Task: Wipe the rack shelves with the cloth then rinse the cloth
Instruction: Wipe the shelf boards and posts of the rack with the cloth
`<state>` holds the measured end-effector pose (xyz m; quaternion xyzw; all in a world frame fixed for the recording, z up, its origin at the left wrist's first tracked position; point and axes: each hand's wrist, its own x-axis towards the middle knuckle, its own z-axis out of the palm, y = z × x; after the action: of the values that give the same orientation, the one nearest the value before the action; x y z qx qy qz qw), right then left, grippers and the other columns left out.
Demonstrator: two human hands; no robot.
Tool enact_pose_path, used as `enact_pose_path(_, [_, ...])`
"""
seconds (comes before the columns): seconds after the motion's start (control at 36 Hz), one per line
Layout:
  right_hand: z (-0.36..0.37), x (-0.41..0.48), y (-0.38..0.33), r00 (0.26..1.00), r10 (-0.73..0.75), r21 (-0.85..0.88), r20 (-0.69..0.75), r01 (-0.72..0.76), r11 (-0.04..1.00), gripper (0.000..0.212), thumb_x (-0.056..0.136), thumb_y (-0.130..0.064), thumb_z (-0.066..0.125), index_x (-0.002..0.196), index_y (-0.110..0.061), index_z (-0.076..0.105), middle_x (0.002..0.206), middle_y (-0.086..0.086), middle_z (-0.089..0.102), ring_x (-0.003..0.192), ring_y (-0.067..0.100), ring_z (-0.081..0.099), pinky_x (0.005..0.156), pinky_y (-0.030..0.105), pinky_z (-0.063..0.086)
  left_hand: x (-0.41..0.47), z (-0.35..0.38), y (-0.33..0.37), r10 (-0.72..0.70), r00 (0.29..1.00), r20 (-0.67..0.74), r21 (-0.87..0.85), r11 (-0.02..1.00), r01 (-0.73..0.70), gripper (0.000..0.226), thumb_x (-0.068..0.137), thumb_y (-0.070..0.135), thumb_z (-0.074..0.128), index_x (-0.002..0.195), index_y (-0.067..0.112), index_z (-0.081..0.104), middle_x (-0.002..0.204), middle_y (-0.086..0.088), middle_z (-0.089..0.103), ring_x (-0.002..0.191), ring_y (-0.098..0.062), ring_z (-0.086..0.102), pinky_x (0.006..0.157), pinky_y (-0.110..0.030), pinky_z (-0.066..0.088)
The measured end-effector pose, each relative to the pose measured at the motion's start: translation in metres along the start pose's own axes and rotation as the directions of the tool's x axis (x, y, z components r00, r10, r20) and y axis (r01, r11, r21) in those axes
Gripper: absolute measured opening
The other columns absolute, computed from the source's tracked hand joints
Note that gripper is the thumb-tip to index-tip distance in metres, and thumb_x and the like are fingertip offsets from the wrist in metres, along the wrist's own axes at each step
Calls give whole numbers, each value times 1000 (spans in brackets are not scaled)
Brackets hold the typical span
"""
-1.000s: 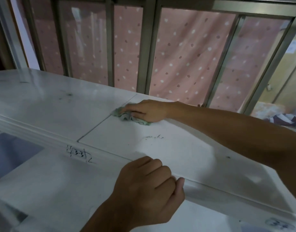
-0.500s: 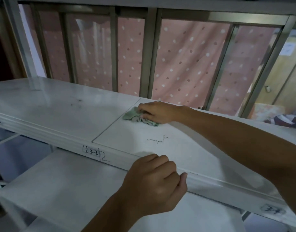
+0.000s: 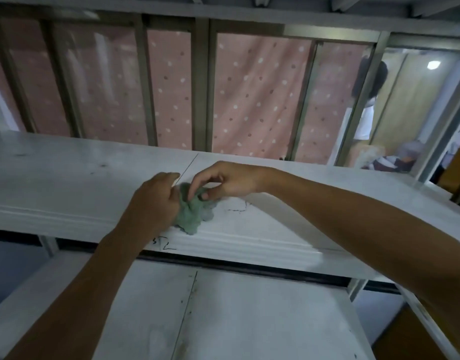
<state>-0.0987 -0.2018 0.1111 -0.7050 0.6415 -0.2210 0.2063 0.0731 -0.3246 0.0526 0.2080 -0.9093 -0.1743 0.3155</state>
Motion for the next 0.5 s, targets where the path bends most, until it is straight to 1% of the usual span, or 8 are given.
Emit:
enact_pose_path(0.06, [-9, -13, 1, 985, 65, 109, -161, -48, 993, 24, 94, 7, 56, 114, 0, 68, 116, 9, 70, 117, 19, 63, 104, 35, 48, -9, 5, 3, 31, 995, 93, -2, 1000, -31, 59, 96, 29, 35, 142, 0, 60, 137, -24, 65, 122, -44, 63, 106, -47, 48])
enact_pose_path(0.08, [-15, -21, 3, 961, 109, 137, -254, -76, 988, 25, 94, 10, 54, 112, 1, 69, 115, 11, 71, 114, 16, 64, 101, 32, 49, -12, 5, 7, 51, 992, 119, -13, 999, -50, 63, 95, 31, 34, 146, 1, 56, 143, -23, 62, 128, -43, 61, 111, -47, 46])
enact_pose_path(0.17, [-31, -46, 10, 881, 204, 125, -426, -166, 978, 19, 93, 7, 59, 101, -2, 73, 107, 12, 73, 100, 15, 67, 91, 27, 50, -12, -1, 28, 101, 975, 196, 60, 992, -115, 54, 109, 25, 34, 162, 11, 33, 168, -13, 34, 155, -28, 34, 127, -36, 23])
enact_pose_path(0.25, [-40, -74, 21, 851, 266, 81, -453, -257, 963, 17, 92, -2, 63, 95, -14, 76, 103, 7, 74, 103, 22, 68, 101, 40, 50, -4, -6, 53, 80, 917, 391, 86, 989, -123, 54, 115, 31, 25, 167, 19, 17, 175, 1, 11, 162, -15, 9, 128, -28, 6])
enact_pose_path(0.31, [-41, -91, 27, 853, 298, 17, -429, -322, 947, 20, 92, -12, 63, 90, -27, 76, 103, -1, 75, 104, 19, 68, 102, 45, 49, 0, -2, 59, 66, 858, 509, 156, 973, -168, 62, 112, 45, 11, 167, 17, 16, 176, -1, 9, 162, -17, 7, 129, -32, 4])
enact_pose_path(0.33, [-40, -99, 28, 852, 322, -21, -413, -362, 932, 18, 93, -16, 63, 90, -29, 75, 103, -5, 74, 103, 14, 68, 101, 44, 49, 0, 1, 59, 47, 838, 544, 205, 961, -187, 64, 111, 45, 6, 166, 14, 16, 176, -4, 10, 162, -19, 7, 129, -35, 5])
enact_pose_path(0.42, [-40, -123, 25, 844, 319, -190, -431, -430, 883, 15, 97, -22, 60, 96, -28, 73, 103, -14, 73, 101, 6, 66, 99, 36, 49, -2, 3, 63, -30, 827, 561, 284, 946, -159, 52, 115, 22, 9, 166, 12, 12, 176, -8, 7, 163, -24, 6, 129, -33, 3])
enact_pose_path(0.5, [-44, -150, 20, 824, 293, -269, -485, -460, 846, 20, 100, -32, 53, 103, -31, 73, 108, -18, 71, 105, 5, 62, 99, 28, 46, -6, 3, 77, -133, 853, 505, 290, 957, -23, 54, 115, 32, 9, 167, 16, 13, 175, -9, 10, 162, -27, 9, 130, -41, 8])
